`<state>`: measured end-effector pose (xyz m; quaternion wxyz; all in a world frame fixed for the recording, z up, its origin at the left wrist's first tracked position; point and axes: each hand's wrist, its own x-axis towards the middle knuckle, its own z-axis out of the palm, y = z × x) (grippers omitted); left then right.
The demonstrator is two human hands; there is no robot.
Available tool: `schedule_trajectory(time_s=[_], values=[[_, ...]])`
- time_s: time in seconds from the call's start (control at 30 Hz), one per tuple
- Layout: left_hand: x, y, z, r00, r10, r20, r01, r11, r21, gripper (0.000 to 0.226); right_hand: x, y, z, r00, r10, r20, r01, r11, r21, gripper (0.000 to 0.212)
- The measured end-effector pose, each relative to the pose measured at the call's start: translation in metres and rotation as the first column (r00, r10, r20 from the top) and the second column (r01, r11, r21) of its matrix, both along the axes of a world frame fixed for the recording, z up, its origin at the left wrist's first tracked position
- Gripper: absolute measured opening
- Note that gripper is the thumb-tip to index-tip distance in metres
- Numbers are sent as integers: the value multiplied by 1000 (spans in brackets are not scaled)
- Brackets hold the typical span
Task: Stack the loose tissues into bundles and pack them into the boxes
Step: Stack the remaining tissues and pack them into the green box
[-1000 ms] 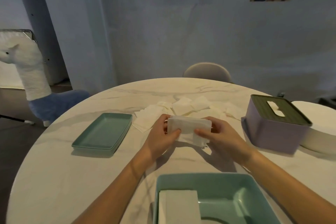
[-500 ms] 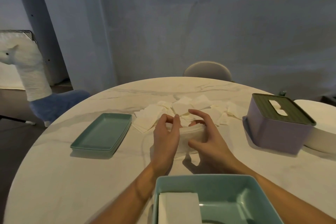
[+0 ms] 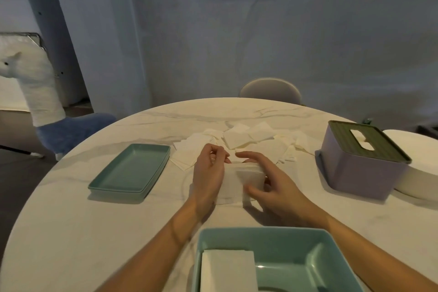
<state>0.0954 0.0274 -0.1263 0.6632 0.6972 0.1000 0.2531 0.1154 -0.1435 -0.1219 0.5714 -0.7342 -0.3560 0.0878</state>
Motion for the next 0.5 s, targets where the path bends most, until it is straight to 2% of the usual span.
schedule_trajectory(time_s=[0.07,0.13,0.2,0.23,0.33,0.5], values=[[-3,7,4,988,-152,-36,155,983,103,37,11,-8,2,988,-58,142,69,995,-72,45],[-6,15,5,966,-228,-122,259,881,396,48,22,-13,5,974,-91,207,109,991,-78,31],[-8,23,3,962,-232,-140,269,750,604,47,29,-15,6,960,-120,254,144,986,-80,27],[-8,26,2,966,-239,-101,246,727,641,43,32,-17,6,955,-125,268,151,986,-78,27],[-10,34,2,962,-273,24,201,763,614,32,36,-18,4,954,-114,278,137,988,-67,31],[-16,43,6,935,-353,-37,316,781,538,35,37,-23,1,943,-67,327,123,981,-152,58]])
